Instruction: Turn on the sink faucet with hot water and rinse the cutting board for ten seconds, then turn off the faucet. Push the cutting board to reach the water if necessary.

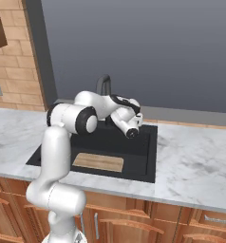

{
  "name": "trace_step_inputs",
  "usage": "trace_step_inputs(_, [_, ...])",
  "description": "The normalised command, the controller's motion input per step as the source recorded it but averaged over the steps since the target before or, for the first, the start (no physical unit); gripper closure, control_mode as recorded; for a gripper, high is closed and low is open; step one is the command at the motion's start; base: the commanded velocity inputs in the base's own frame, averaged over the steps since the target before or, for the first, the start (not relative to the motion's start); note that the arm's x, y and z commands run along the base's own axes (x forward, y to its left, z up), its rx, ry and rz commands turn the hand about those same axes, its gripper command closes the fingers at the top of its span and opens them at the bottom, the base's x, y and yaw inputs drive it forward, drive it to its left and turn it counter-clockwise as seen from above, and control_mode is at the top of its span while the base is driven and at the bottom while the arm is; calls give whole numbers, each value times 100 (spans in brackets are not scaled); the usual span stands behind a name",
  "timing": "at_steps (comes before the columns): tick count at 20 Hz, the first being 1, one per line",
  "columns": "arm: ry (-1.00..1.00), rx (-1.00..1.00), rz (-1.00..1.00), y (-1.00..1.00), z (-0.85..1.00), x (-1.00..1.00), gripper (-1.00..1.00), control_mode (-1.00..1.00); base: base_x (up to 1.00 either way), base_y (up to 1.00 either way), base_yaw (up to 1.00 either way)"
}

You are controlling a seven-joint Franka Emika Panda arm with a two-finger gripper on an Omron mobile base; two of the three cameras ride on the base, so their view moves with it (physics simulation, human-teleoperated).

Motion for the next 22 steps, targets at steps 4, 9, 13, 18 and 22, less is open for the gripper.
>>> trace_step_inputs(4, [0, 0, 0, 2, 0, 14, -100, -100, 0, 0, 0])
trace_step_inputs(9, [0, 0, 0, 5, -2, 14, -100, -100, 0, 0, 0])
trace_step_inputs(13, [0, 0, 0, 6, -2, 15, -100, -100, 0, 0, 0])
trace_step_inputs(18, [0, 0, 0, 5, 0, 16, -100, -100, 0, 0, 0])
trace_step_inputs(22, [0, 0, 0, 4, 0, 18, -100, -100, 0, 0, 0])
